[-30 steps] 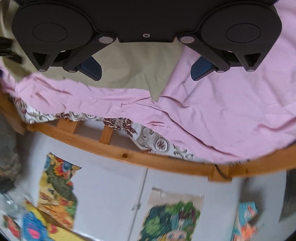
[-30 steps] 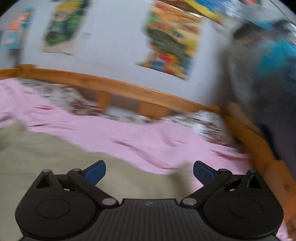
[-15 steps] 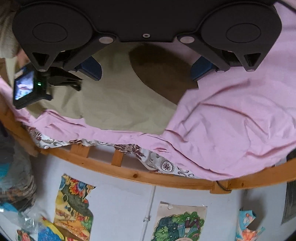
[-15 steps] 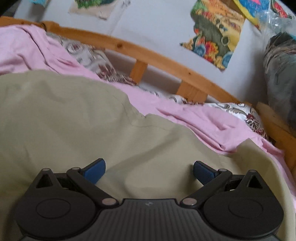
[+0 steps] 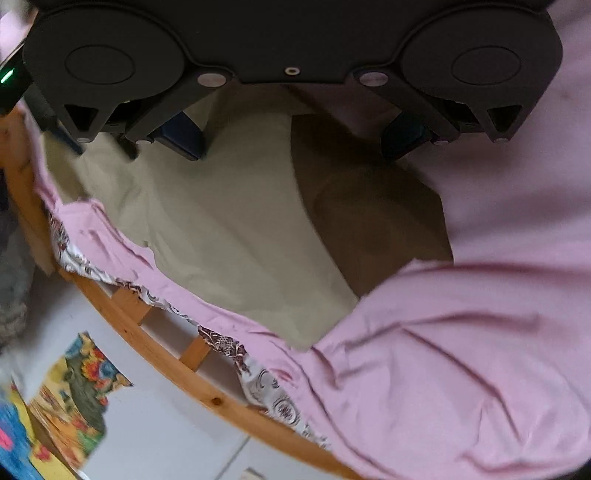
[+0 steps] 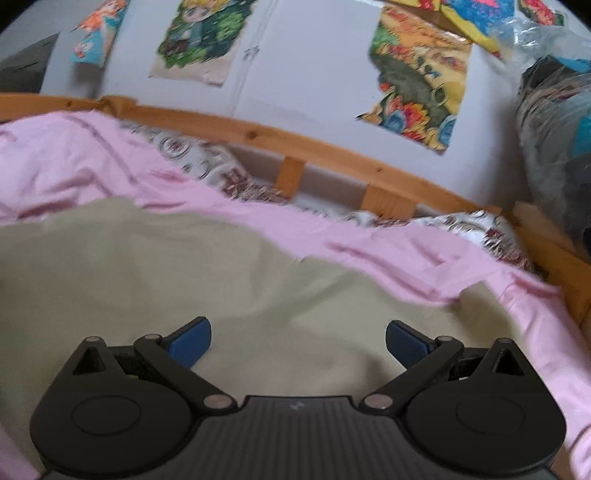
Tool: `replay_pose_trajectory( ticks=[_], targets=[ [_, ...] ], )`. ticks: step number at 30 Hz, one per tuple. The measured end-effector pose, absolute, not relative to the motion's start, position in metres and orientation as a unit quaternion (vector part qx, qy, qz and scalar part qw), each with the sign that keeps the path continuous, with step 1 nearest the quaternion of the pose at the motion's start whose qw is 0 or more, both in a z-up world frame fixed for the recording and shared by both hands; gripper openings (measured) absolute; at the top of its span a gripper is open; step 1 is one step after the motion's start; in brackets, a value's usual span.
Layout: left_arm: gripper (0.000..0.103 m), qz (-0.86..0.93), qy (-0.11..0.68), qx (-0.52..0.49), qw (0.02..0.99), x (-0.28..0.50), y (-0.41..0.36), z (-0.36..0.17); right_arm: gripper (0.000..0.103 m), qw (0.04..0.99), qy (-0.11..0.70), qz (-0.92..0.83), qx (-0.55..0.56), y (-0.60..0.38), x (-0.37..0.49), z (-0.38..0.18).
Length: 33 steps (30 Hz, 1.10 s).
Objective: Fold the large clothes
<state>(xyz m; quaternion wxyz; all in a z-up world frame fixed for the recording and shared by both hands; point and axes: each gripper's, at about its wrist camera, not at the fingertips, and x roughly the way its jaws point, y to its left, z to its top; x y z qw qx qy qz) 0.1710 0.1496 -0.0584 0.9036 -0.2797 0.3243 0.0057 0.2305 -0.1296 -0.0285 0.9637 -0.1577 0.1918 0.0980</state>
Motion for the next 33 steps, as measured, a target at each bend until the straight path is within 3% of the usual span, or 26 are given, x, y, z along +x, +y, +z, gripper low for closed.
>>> replay_pose_trajectory(
  ticks=[10,12,14,15,17,20,26,33],
  targets=[
    [0.1,0.024,0.306,-0.335,0.891,0.187,0.151,-0.067,0.103,0.957,0.236,0.107,-0.13,-0.135,0.245,-0.037],
    [0.091,0.037,0.297,-0.349,0.888,0.189,0.151,-0.065,0.103,0.953,0.257,0.117,-0.114,-0.142,0.242,-0.027],
    [0.073,0.054,0.292,-0.353,0.888,0.191,0.146,-0.059,0.103,0.948,0.267,0.124,-0.124,-0.144,0.233,-0.019],
    [0.068,0.057,0.286,-0.35,0.89,0.191,0.145,-0.056,0.103,0.945,0.268,0.123,-0.14,-0.144,0.226,-0.014],
    [0.046,0.06,0.276,-0.328,0.901,0.191,0.137,-0.046,0.103,0.942,0.267,0.12,-0.165,-0.142,0.213,-0.007],
    [0.031,0.055,0.262,-0.283,0.921,0.19,0.124,-0.031,0.103,0.938,0.264,0.117,-0.189,-0.145,0.193,0.0],
    [0.016,-0.026,0.182,-0.144,0.972,0.191,0.076,0.026,0.103,0.948,0.27,0.079,-0.15,-0.176,0.174,0.002],
    [0.014,-0.215,0.141,0.019,0.966,0.218,-0.019,0.089,0.102,0.952,0.297,0.044,-0.065,-0.241,0.187,0.014]
  ],
)
